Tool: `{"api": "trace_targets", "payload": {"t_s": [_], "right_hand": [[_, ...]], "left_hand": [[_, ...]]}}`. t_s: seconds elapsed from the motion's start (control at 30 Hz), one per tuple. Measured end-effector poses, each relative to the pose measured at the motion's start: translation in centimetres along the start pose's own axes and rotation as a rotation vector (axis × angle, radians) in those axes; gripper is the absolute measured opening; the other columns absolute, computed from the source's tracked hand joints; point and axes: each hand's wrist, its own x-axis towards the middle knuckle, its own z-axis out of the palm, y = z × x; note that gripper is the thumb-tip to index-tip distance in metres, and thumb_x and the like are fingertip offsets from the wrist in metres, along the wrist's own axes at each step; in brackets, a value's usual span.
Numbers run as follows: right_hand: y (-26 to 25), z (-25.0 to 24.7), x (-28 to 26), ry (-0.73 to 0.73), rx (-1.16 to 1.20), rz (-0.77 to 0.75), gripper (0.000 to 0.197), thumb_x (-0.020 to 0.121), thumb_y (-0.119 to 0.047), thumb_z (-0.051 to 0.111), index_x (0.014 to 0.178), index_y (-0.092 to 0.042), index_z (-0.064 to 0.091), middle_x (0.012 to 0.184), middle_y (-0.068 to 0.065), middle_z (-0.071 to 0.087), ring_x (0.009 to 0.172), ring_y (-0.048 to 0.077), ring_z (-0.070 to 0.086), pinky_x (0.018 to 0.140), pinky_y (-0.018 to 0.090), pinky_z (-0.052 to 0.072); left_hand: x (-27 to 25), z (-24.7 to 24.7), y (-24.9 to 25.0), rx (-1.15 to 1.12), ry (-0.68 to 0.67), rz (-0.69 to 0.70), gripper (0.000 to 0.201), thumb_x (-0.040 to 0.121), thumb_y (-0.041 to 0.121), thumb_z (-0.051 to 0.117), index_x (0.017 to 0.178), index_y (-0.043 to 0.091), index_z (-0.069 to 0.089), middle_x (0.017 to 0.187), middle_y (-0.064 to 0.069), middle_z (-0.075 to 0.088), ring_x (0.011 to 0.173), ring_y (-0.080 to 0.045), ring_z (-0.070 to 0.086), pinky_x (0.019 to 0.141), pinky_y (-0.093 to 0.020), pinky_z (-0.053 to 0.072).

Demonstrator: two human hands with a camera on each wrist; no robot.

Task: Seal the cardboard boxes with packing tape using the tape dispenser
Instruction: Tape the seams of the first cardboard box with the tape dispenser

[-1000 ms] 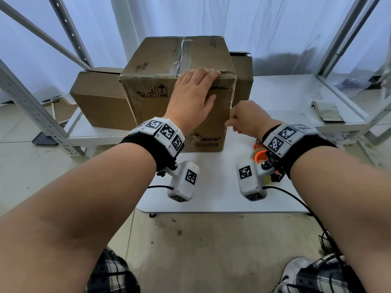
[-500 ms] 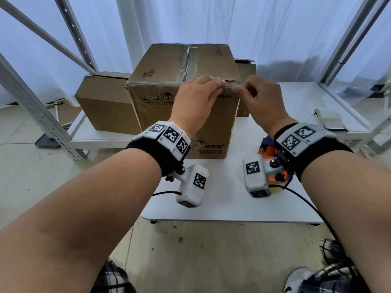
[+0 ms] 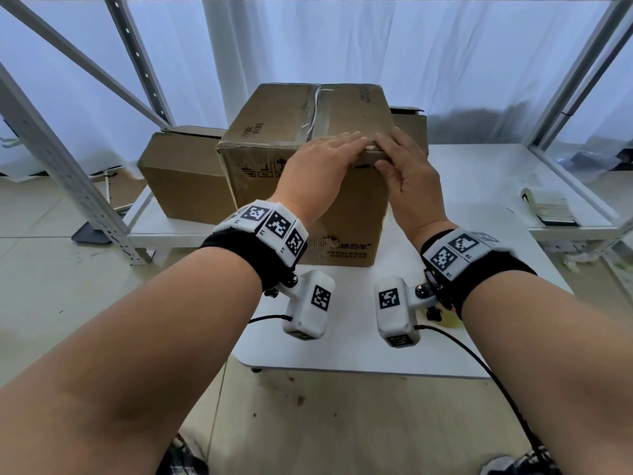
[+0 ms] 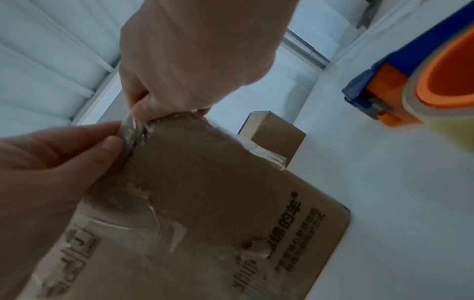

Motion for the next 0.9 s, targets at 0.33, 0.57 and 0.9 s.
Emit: {"api": "trace_targets", "payload": {"t_s": [0.33,0.57,0.9], "right_hand": [[-0.4,-1.0,0.3,-0.017,0.063,-0.01,0.03,0.096,-0.014,0.054,0.125,-0.012,0.063,0.136,0.013,0.053,0.127,0.024,0.05,0.107,0.013,0.025],[-1.6,-1.1,1.1,-0.014,0.134,0.373,0.043,0.103,-0.032,0.036,0.141,-0.014,0.043,0.15,0.013,0.033,0.14,0.026,0.028,0.116,0.035,0.022],[-4.7,-1.1,2.1,-0.144,0.321,0.711,0.088,0.073,-0.055,0.048,0.151,-0.032,0.013,0.156,0.011,0.02,0.139,0.03,0.03,0.114,0.045,0.027]], "left_hand": [[-4.4,-4.0,-9.6,-0.069,0.012,-0.364,0.047,0.092,0.048,0.051,0.136,0.032,0.05,0.145,0.003,0.045,0.134,-0.021,0.04,0.113,-0.047,0.028],[-5.4,-4.9,-5.5,-0.081,0.039,-0.303,0.041,0.093,0.04,0.055,0.131,0.026,0.056,0.136,0.005,0.052,0.121,-0.016,0.05,0.105,-0.033,0.037],[-6.0,-4.0,2.7,-0.234,0.07,0.251,0.04,0.091,0.034,0.049,0.115,0.007,0.066,0.105,-0.008,0.063,0.086,-0.018,0.063,0.08,-0.026,0.052]]}}
